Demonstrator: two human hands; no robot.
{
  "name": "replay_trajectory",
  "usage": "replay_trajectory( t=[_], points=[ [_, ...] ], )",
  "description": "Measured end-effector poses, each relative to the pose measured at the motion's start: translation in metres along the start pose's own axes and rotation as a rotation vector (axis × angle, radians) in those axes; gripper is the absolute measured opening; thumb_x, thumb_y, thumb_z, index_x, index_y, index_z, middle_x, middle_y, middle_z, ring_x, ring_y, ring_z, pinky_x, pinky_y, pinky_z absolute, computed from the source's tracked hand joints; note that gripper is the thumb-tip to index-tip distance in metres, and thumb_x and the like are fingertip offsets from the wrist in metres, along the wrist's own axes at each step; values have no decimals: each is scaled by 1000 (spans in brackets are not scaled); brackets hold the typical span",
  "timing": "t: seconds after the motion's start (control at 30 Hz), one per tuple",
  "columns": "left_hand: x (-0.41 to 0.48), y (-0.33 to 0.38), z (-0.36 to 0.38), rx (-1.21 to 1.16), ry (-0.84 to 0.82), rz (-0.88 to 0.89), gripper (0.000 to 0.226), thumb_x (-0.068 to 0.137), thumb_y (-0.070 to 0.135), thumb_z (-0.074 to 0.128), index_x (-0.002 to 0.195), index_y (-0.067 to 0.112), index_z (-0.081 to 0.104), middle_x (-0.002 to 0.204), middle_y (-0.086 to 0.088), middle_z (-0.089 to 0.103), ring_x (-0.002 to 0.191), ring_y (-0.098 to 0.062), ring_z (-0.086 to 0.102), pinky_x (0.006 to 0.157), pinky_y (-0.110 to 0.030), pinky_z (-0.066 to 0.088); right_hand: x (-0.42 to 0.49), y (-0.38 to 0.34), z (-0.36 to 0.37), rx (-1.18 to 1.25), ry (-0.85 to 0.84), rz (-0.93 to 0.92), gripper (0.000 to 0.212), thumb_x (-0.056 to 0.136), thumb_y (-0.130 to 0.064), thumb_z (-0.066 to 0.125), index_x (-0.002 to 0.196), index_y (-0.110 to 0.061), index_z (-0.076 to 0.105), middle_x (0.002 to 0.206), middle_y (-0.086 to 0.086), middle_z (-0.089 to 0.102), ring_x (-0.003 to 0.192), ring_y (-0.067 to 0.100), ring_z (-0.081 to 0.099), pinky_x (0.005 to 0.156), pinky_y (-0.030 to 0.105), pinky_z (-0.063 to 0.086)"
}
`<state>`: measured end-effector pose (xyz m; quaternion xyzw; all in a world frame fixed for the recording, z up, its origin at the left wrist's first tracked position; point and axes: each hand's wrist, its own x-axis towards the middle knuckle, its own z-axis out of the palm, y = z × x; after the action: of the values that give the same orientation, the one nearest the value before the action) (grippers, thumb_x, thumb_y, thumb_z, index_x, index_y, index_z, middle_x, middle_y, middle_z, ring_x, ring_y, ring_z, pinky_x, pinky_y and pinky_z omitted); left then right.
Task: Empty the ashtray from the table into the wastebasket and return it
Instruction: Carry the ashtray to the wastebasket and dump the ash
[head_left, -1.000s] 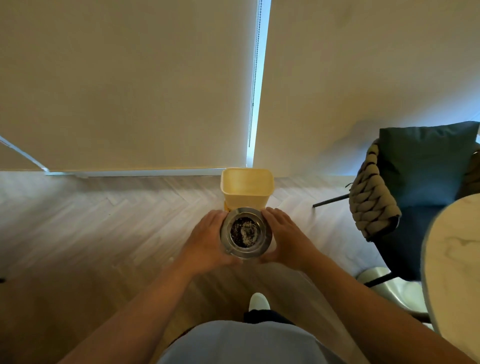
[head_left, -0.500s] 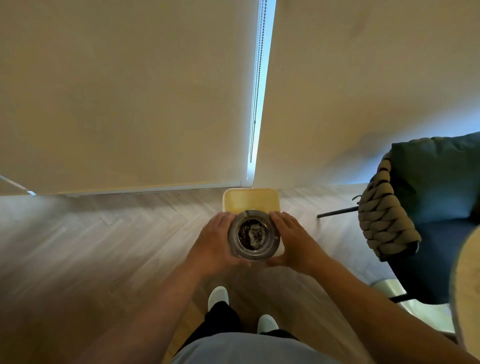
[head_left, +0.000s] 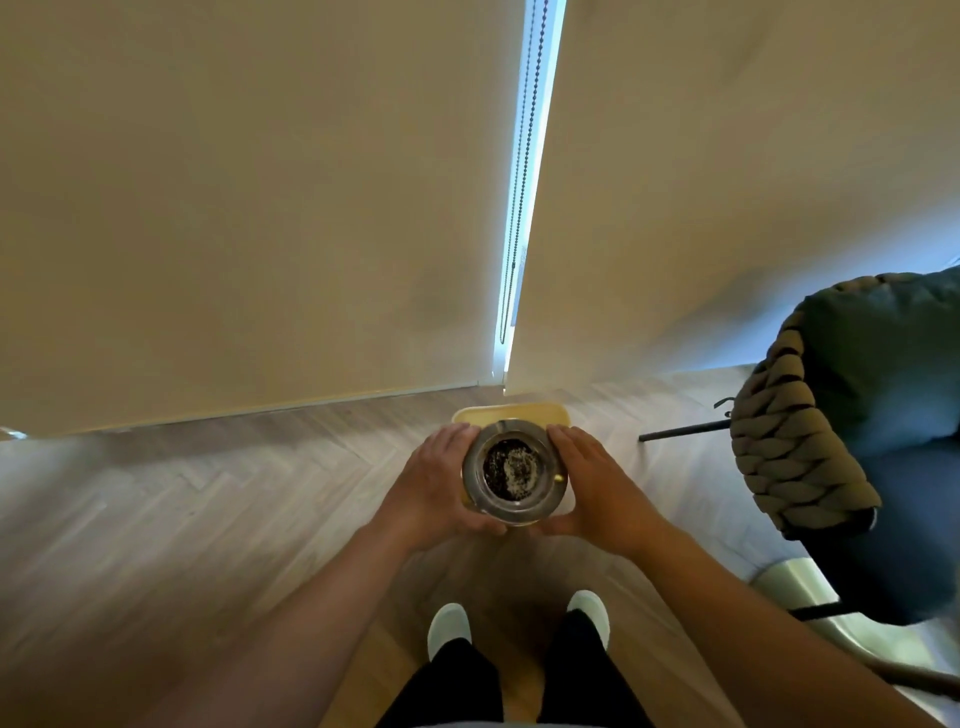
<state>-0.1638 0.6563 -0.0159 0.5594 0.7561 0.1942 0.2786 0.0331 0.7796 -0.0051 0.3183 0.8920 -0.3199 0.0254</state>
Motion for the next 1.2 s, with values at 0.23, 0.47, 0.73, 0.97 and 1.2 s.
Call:
replay_trajectory(
  t=[0.23,0.47,0.73,0.97,1.2],
  points=[
    [47,-21,33,-35,10,-57,120,49,68,83,148,25,31,152,6,38,141,-14,35,117,-43,35,44,53,2,35,-66,-77,113,62,-59,82,150,-18,25,155,0,33,144,17,28,120,37,30],
    [91,-48,79,-50,9,-76,118,48,65,85,146,25,32,150,6,39,140,-15,36,117,-45,35,89,97,31,278,-27,71,44,89,-38,66,129,-26,51,103,-20,52,89,-13,55,73,-2,42],
    [121,-93,119,-11,-43,-75,121,49,61,88,149,26,29,152,8,35,142,-14,32,119,-44,32,140,145,65,545,-7,296,13,94,-22,62,89,-27,74,83,2,75,74,18,72,69,28,61],
    [142,-120,143,31,-96,-40,125,49,57,90,152,25,26,156,6,30,144,-15,29,119,-42,32,162,178,89,805,-98,461,7,90,-13,67,87,-8,73,82,11,73,67,18,73,61,30,61],
    [167,-133,148,79,-189,4,123,50,58,89,151,30,24,158,7,23,147,-16,24,117,-45,35,173,205,98,915,-252,436,14,92,-9,63,102,-1,69,96,20,73,83,27,74,67,32,61]
  ],
)
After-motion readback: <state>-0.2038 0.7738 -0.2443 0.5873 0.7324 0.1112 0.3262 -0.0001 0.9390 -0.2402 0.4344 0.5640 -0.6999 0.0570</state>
